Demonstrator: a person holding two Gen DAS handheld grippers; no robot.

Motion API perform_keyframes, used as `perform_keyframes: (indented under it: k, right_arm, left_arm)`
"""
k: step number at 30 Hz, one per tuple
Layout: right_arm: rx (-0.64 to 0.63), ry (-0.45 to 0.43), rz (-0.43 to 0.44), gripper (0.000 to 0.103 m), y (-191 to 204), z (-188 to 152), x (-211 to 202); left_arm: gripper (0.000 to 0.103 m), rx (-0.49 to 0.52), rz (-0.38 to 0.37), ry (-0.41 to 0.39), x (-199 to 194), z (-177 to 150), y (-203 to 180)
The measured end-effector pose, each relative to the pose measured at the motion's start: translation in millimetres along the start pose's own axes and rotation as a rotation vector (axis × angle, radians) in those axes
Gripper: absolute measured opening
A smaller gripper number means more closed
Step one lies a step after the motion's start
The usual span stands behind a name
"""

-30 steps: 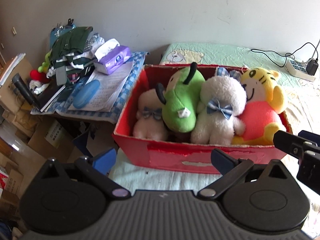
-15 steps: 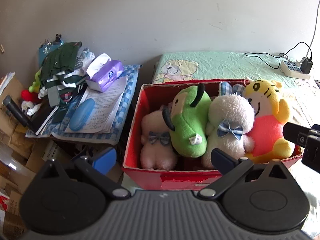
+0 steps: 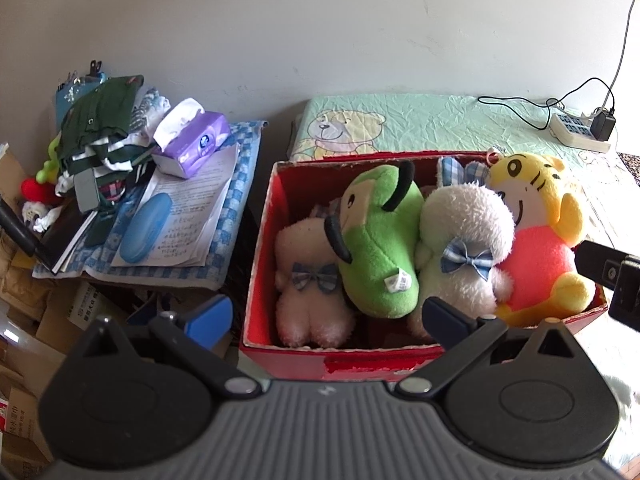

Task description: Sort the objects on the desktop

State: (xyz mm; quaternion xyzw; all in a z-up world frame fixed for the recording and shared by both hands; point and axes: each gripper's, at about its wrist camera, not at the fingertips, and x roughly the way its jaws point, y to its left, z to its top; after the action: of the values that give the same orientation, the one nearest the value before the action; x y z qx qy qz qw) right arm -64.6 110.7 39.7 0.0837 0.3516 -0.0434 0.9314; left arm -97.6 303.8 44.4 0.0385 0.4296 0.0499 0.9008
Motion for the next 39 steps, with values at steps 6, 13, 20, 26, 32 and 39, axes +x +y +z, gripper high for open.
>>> perform_keyframes:
  k: [6,13,20,26,32,39]
  right_arm:
    - [-0.032,0.017,-0.004,0.073,1,5,10]
    - [-0.049,0.030,0.023,0.073,1,16,24]
    - [-0.057,0.059,0.052,0.073,1,21,36]
    - [-0.060,0.089,0.030,0.073,-2,24,45]
    - [-0.049,0.090,0.001,0.073,-5,27,48]
    - [-0.043,0.092,-0.017,0.074,-3,26,50]
  left_arm:
    - [0.102,-0.029,0.012,0.002,5,5,4]
    - [0.102,-0.060,0.054,0.009,11,10,7]
    - [0.102,-0.065,0.041,0.023,14,16,2]
    - [0.102,-0.047,-0.009,0.045,16,21,-6]
    - [0.102,-0.027,-0.012,0.046,19,24,-10]
    - [0.102,-0.011,-0.028,0.043,22,22,-11]
